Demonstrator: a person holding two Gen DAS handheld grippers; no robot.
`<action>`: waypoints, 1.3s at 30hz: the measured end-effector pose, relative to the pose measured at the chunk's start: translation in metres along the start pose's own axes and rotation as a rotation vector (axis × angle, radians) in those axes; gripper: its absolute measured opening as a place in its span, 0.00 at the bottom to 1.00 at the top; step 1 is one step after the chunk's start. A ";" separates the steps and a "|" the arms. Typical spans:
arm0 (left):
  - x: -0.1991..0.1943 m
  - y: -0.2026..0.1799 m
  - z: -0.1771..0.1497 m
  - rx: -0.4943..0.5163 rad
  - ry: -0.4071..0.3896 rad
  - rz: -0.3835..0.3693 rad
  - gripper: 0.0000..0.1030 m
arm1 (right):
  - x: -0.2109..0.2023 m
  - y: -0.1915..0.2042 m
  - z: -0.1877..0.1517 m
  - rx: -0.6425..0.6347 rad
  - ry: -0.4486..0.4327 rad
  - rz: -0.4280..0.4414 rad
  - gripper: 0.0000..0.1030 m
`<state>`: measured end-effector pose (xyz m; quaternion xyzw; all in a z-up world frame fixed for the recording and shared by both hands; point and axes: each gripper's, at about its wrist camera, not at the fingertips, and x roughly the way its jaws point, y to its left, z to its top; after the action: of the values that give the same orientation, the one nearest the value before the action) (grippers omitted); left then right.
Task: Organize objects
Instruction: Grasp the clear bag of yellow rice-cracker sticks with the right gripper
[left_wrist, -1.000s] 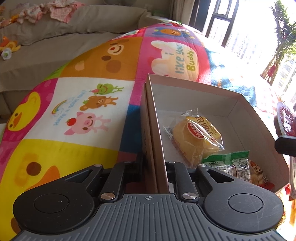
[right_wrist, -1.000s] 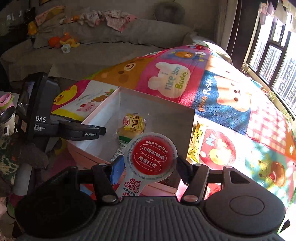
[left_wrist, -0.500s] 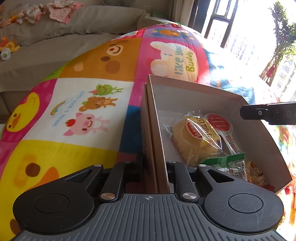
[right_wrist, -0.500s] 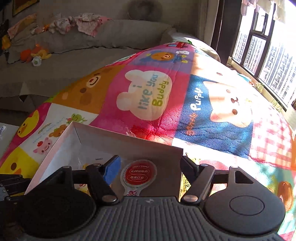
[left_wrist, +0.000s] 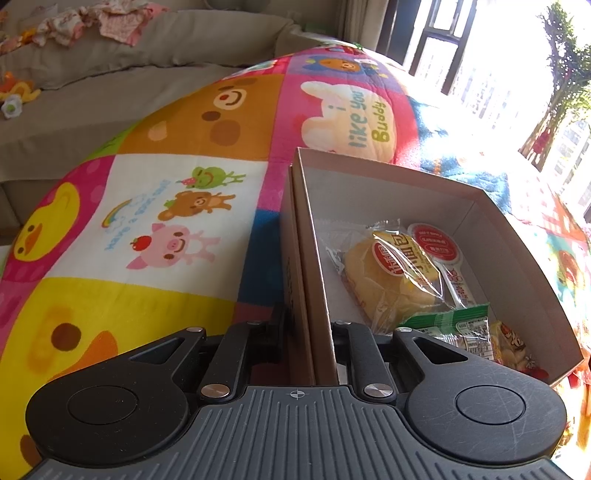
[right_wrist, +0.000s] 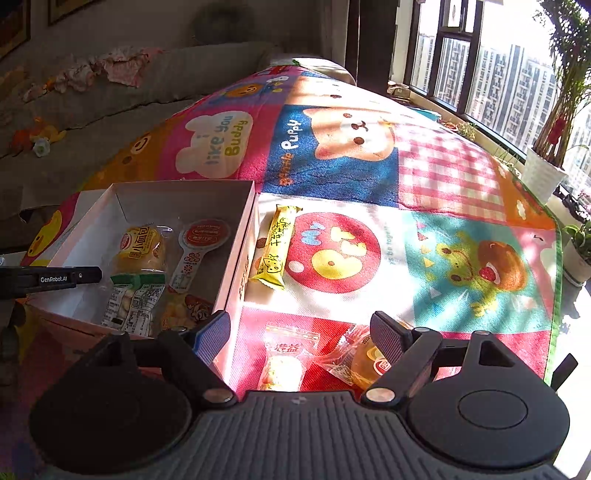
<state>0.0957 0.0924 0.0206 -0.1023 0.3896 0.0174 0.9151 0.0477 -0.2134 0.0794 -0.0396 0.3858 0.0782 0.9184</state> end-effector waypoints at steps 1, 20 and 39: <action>0.000 0.000 0.000 0.002 0.000 0.001 0.16 | -0.002 -0.003 -0.007 0.007 0.001 -0.010 0.81; -0.001 -0.006 -0.001 0.036 0.013 0.031 0.14 | 0.028 0.011 -0.038 0.026 0.043 0.099 0.51; -0.001 -0.006 -0.002 0.047 0.015 0.034 0.14 | -0.032 0.018 -0.085 0.046 0.181 0.234 0.27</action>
<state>0.0943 0.0860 0.0214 -0.0744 0.3985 0.0228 0.9139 -0.0377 -0.2104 0.0427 0.0201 0.4705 0.1721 0.8652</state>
